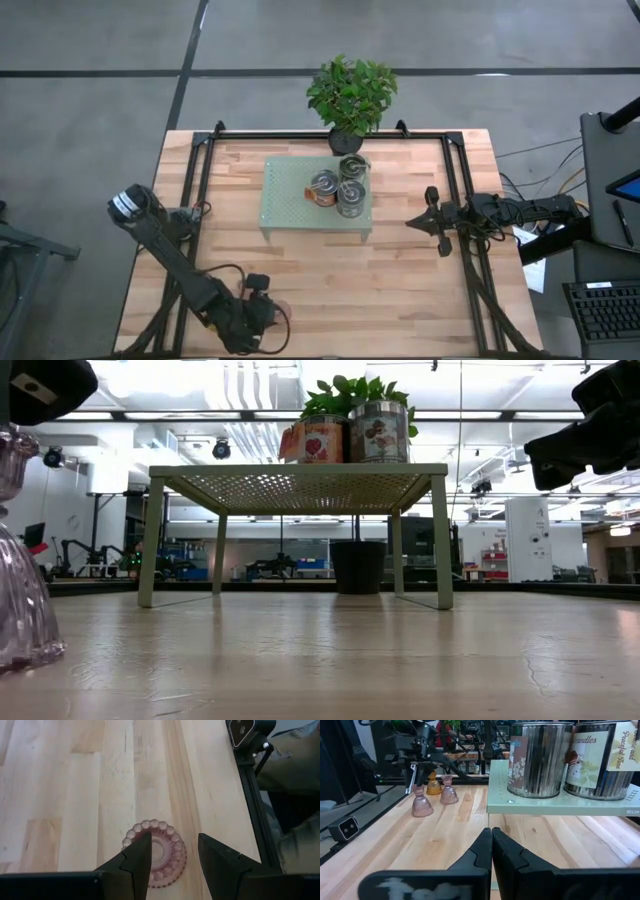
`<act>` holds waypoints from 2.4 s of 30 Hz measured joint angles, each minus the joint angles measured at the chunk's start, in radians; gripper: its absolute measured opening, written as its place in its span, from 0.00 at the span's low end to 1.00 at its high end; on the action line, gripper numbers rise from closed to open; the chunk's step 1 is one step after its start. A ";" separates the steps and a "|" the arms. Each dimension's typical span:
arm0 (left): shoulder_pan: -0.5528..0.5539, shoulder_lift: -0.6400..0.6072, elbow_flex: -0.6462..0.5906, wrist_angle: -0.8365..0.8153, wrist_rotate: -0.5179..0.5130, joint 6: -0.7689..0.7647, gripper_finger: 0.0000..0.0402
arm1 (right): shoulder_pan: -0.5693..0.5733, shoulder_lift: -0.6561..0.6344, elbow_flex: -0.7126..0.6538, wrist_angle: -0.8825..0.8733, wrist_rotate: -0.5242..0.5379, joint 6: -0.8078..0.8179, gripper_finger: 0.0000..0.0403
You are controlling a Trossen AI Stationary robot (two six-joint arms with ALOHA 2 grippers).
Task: Pick & Place candle stick holders
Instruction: Put the pink glass candle holder on the shelf
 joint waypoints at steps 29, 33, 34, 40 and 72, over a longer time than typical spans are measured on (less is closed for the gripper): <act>0.043 0.006 -0.001 -0.040 0.039 0.009 0.13 | 0.000 0.000 0.000 0.000 0.000 0.000 0.02; 0.050 0.004 -0.001 -0.042 0.038 0.006 0.07 | 0.000 0.000 0.000 0.000 0.000 0.004 0.02; 0.052 0.003 -0.001 -0.042 0.038 0.006 0.06 | 0.000 0.000 0.000 0.000 -0.001 0.001 0.02; 0.059 -0.023 -0.005 -0.046 0.035 0.003 0.01 | 0.000 0.000 0.000 0.000 0.000 0.004 0.02; 0.102 -0.060 0.066 -0.148 -0.039 0.078 0.00 | 0.000 0.001 0.000 0.000 -0.001 0.000 0.02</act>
